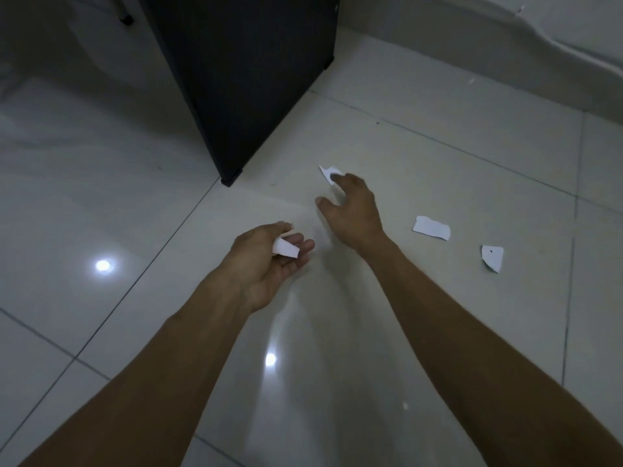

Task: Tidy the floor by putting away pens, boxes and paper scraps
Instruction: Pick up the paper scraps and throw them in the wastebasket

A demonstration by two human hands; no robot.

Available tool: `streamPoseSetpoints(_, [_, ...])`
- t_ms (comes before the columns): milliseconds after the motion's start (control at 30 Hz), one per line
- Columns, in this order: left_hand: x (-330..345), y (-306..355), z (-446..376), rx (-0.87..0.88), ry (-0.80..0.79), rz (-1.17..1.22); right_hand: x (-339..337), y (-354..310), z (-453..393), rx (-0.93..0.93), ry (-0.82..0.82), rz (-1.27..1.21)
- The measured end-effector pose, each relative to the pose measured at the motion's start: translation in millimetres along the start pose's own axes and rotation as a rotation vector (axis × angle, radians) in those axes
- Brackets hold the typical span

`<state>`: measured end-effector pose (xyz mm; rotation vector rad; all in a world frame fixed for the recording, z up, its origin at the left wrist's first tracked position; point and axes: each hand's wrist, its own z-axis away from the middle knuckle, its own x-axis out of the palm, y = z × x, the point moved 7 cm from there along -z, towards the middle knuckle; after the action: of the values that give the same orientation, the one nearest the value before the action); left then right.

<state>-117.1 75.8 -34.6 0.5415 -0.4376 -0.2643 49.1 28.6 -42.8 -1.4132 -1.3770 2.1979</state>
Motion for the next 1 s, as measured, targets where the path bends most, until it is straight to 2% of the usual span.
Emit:
streamPoseSetpoints(67, [1, -2, 1, 0.001, -0.027, -0.014, 15, 7, -18, -0.109, -0.119, 0.446])
streamPoseSetpoints(100, [2, -4, 3, -0.003, -0.042, -0.02, 20, 9, -22, -0.196, -0.12, 0.642])
streamPoseSetpoints(167, [2, -9, 7, -0.026, -0.064, -0.047, 23, 5, -16, -0.348, -0.007, 0.799])
streamPoseSetpoints(300, [-4, -18, 15, -0.033, -0.068, -0.081, 16, 3, 24, -0.498, 0.283, 0.69])
streamPoseSetpoints(367, [-8, -23, 18, -0.024, -0.056, -0.074, 6, 9, 44, -0.4, 0.337, 0.516])
streamPoseSetpoints(433, [-14, -34, 17, -0.023, -0.025, -0.044, -6, 18, 62, -0.095, 0.286, 0.142])
streamPoseSetpoints(500, [-15, -46, 15, -0.043, -0.004, -0.002, -1, 22, 85, 0.164, 0.094, -0.22])
streamPoseSetpoints(567, [-8, -58, 14, -0.091, -0.06, 0.055, 5, 17, 108, 0.228, -0.1, -0.374])
streamPoseSetpoints(633, [2, -67, 16, -0.142, -0.126, 0.102, 4, 16, 123, 0.198, -0.153, -0.321])
streamPoseSetpoints(700, [6, -75, 17, -0.114, -0.137, 0.034, -3, 25, 129, 0.186, -0.115, -0.24])
streamPoseSetpoints(833, [-3, -87, 16, -0.061, -0.008, -0.066, -11, 33, 128, 0.155, -0.243, -0.06])
streamPoseSetpoints(900, [-1, -86, 17, -0.081, -0.027, 0.023, -35, 47, 112, 0.196, -0.098, -0.061])
streamPoseSetpoints(967, [2, -79, 18, -0.072, -0.061, 0.093, -73, 65, 86, 0.134, 0.15, 0.148])
streamPoseSetpoints(1000, [3, -76, 19, -0.06, -0.07, 0.113, -85, 75, 73, 0.097, 0.202, 0.293])
